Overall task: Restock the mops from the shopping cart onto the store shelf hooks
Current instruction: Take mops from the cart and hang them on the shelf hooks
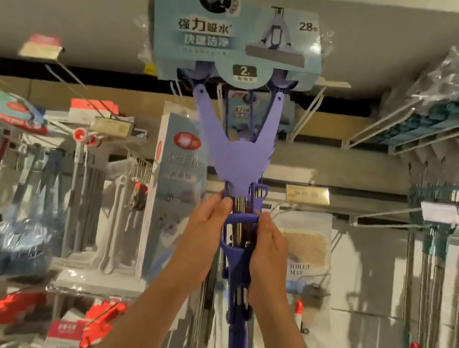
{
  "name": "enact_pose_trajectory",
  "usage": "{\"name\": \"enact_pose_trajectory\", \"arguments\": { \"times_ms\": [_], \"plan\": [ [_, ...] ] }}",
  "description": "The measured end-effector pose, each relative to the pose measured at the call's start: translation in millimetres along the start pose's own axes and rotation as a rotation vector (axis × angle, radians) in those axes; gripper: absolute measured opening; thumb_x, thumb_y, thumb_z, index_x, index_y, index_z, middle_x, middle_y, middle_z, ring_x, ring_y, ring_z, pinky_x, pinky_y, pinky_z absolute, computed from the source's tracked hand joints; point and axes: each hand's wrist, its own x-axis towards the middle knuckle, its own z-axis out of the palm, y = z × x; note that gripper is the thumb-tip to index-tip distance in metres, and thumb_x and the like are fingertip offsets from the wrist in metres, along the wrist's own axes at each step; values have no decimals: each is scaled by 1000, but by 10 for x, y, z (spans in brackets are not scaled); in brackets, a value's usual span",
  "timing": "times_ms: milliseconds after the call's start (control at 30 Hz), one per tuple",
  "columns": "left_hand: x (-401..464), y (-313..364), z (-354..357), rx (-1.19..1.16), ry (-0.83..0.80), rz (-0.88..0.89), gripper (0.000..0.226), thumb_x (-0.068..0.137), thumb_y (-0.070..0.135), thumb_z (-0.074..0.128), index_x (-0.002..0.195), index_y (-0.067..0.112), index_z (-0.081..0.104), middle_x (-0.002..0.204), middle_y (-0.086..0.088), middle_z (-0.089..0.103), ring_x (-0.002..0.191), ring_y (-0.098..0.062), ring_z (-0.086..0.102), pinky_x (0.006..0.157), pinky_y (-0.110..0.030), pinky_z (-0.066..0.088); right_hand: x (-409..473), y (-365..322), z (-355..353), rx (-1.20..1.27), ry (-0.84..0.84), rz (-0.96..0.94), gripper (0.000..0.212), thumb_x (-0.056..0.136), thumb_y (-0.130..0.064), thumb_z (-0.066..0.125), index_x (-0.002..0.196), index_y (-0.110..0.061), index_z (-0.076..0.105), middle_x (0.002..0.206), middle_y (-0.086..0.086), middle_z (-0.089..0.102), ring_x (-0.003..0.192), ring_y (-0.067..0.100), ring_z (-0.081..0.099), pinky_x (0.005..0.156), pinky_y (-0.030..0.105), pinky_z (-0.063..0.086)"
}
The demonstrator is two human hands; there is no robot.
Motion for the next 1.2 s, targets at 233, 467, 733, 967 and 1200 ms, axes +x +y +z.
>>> {"name": "enact_pose_trajectory", "arguments": {
  "times_ms": [233,467,733,967,1200],
  "plan": [
    [244,71,-224,133,-17,111,25,104,25,49,122,32,66,104,25,66,92,19,60,77,-1,43,242,-327,296,78,114,10,41,103,-46,48,72,-32,71,84,12,68,92,46,66,83,60,54],
    [501,99,-170,107,23,114,28,104,21,50,82,27,65,62,14,57,59,2,52,58,-8,40,462,-481,426,59,156,-22,42,104,-44,46,74,-26,70,82,12,65,83,38,64,83,58,54],
    [861,114,33,86,33,108,27,105,22,50,91,16,72,87,-16,72,81,-31,66,79,-44,53,881,-573,355,-25,147,-77,43,106,-41,41,83,-19,70,87,15,72,87,38,69,81,49,57],
    [1124,-187,165,92,66,94,31,105,20,49,82,16,70,79,-15,70,78,-40,65,77,-47,54,1159,-382,252,-75,86,-123,43,106,-40,41,89,-14,71,84,13,73,83,34,71,76,44,58],
    [1299,-478,298,88,63,110,30,103,25,53,82,15,73,80,-22,66,72,-25,56,72,-38,45,1420,-164,85,-22,45,-66,42,106,-38,41,92,-12,70,83,12,73,71,24,69,54,23,55]
  ]
}}
